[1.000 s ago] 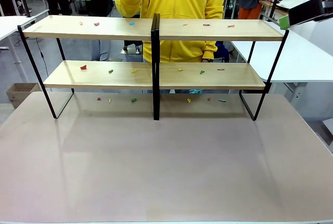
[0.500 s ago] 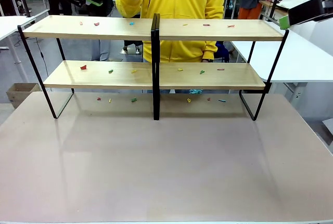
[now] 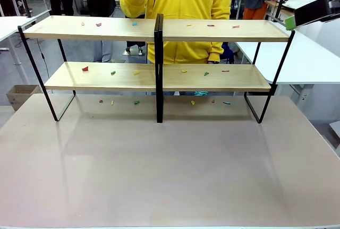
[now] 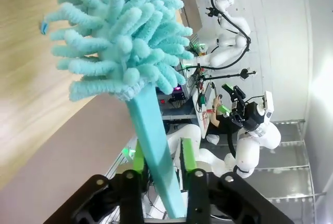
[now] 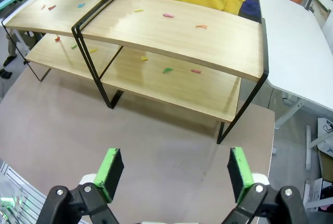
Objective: Clean the shelves.
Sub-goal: Pick up the Duster when the human hands it over.
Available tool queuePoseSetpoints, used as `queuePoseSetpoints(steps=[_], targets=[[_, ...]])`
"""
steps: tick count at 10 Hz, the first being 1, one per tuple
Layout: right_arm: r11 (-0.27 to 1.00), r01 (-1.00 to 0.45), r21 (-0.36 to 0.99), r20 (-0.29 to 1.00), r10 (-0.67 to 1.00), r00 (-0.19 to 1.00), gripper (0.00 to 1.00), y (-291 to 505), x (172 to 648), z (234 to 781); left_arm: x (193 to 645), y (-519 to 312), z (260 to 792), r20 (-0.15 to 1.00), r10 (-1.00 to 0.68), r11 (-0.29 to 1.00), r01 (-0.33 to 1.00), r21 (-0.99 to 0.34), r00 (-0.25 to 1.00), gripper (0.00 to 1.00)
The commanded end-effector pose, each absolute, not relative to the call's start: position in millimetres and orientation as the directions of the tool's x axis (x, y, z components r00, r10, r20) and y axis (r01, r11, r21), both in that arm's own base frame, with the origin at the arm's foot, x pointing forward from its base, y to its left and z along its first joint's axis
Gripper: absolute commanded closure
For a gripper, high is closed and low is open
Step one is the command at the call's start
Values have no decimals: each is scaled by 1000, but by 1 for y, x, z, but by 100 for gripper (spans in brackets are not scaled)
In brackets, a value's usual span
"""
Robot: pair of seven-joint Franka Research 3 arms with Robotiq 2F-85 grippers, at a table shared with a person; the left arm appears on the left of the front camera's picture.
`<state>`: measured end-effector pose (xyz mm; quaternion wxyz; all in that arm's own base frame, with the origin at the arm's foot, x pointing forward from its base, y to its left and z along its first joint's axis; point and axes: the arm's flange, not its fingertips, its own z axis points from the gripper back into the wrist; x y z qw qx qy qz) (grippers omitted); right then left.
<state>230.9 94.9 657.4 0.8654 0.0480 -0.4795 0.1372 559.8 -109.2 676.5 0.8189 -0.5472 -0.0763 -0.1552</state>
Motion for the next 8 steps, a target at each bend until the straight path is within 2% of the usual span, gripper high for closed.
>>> queuePoseSetpoints(steps=[1,5,8], targets=[[958,-284,-46,843,190,503,0,95,231,657,550,-109,670,326,-170,348,366,-863,930,100],[958,-284,-46,843,190,503,0,95,231,657,532,-94,681,373,-183,368,415,-832,910,100],[958,-284,-46,843,190,503,0,95,231,657,447,14,714,387,-349,416,512,-752,853,100]])
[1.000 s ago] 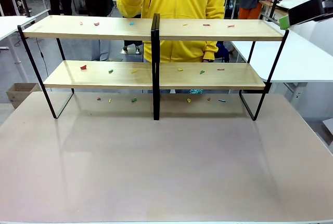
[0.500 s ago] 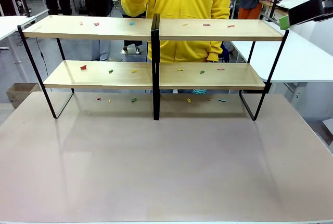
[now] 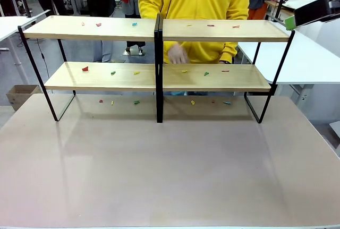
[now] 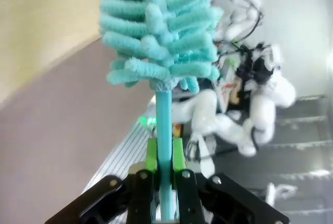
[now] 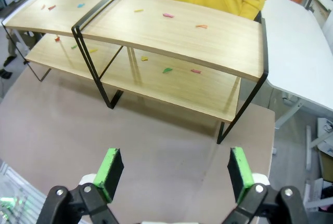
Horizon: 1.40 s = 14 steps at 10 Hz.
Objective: Clean the shelves.
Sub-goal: Pick up the Duster when the human hands it over, then clean a randomly selected level of the Shelf with the Duster.
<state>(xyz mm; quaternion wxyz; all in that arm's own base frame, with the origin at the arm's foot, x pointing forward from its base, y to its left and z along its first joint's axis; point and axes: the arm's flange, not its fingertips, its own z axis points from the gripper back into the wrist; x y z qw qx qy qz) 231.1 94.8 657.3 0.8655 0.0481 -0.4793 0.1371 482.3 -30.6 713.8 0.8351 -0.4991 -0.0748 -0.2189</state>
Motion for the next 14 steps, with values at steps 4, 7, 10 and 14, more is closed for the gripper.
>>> queuePoseSetpoints(steps=[4,7,10,14], targets=[[958,-284,-46,843,190,503,0,95,231,657,304,227,689,463,-181,577,475,-665,868,100],[958,-284,-46,843,190,503,0,95,231,657,217,304,633,461,15,629,350,-694,887,100],[958,-284,-46,843,190,503,0,95,231,657,238,297,669,435,-72,620,382,-686,898,100],[958,-284,-46,843,190,503,0,95,231,657,238,297,669,435,-72,620,382,-686,898,100]])
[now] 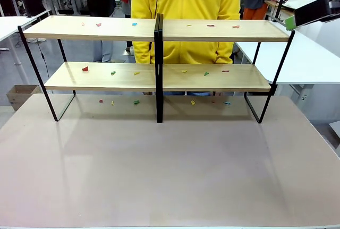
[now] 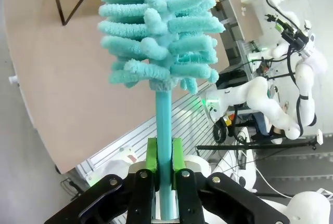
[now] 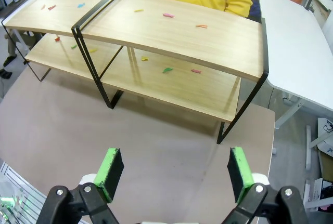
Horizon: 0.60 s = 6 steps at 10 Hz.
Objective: Clean the shelves.
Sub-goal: Clean a randomly selected level of the Shelf with the Duster.
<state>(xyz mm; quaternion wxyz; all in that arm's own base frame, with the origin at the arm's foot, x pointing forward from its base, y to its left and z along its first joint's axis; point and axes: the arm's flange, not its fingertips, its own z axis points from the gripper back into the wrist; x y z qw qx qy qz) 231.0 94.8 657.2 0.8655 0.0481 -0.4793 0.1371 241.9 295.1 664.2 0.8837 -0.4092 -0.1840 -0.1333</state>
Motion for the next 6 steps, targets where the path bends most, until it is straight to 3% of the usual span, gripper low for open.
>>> queuePoseSetpoints(steps=[1,2,3,6], targets=[[958,-284,-46,843,190,503,0,95,231,657,238,297,669,435,-72,620,382,-686,898,100],[958,-284,-46,843,190,503,0,95,231,657,242,295,664,434,-85,630,386,-674,897,88],[958,-284,-46,843,190,503,0,95,231,657,256,291,659,363,-122,644,352,-679,924,88],[958,-284,-46,843,190,503,0,95,231,657,252,281,631,140,-482,637,455,-622,865,88]])
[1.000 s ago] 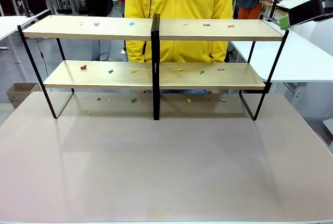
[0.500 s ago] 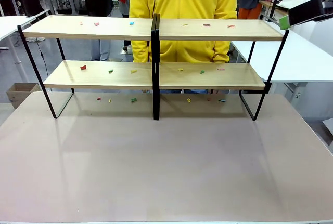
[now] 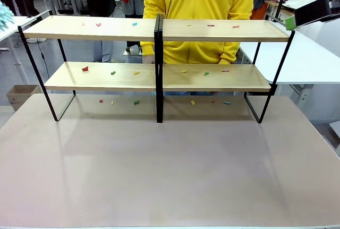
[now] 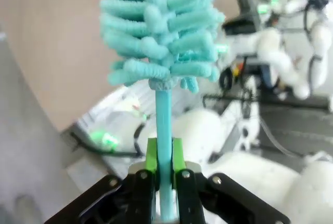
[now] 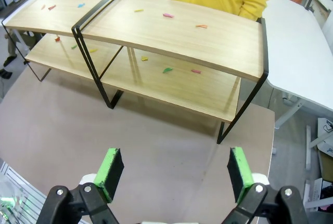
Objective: Clean the shelves.
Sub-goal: Clean a randomly selected level of the Shelf with the Duster.
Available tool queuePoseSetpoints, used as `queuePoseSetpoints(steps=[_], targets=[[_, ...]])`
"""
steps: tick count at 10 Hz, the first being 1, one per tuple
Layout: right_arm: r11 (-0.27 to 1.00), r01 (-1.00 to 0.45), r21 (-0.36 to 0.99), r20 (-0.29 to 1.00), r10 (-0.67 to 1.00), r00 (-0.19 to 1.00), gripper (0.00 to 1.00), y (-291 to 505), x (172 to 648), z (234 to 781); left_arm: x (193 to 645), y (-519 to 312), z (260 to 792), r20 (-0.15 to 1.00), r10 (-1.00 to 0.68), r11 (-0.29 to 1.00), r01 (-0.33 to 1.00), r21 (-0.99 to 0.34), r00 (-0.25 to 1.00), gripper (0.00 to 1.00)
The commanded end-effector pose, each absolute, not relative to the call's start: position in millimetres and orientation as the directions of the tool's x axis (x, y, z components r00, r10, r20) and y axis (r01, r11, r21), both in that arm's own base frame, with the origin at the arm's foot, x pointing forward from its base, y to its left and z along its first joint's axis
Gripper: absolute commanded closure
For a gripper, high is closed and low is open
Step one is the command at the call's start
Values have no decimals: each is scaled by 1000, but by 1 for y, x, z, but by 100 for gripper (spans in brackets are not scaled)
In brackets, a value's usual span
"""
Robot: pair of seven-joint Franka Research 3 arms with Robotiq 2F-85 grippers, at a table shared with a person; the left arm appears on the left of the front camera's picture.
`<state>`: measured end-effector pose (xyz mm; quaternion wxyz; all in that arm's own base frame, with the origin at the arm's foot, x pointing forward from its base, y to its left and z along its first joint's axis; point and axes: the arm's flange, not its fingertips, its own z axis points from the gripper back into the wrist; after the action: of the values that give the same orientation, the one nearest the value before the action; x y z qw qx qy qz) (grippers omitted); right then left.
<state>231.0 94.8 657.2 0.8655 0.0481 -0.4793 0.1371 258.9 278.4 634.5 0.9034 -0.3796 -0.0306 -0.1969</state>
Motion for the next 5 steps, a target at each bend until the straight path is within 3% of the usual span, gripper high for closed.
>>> queuePoseSetpoints(steps=[1,2,5], targets=[[958,-284,-46,843,190,503,0,95,231,657,251,267,620,81,-583,618,506,-602,809,88],[958,-284,-46,843,190,503,0,95,231,657,253,242,607,-19,-675,609,543,-578,737,88],[958,-284,-46,843,190,503,0,95,231,657,269,125,564,-117,-788,534,575,-620,605,88]])
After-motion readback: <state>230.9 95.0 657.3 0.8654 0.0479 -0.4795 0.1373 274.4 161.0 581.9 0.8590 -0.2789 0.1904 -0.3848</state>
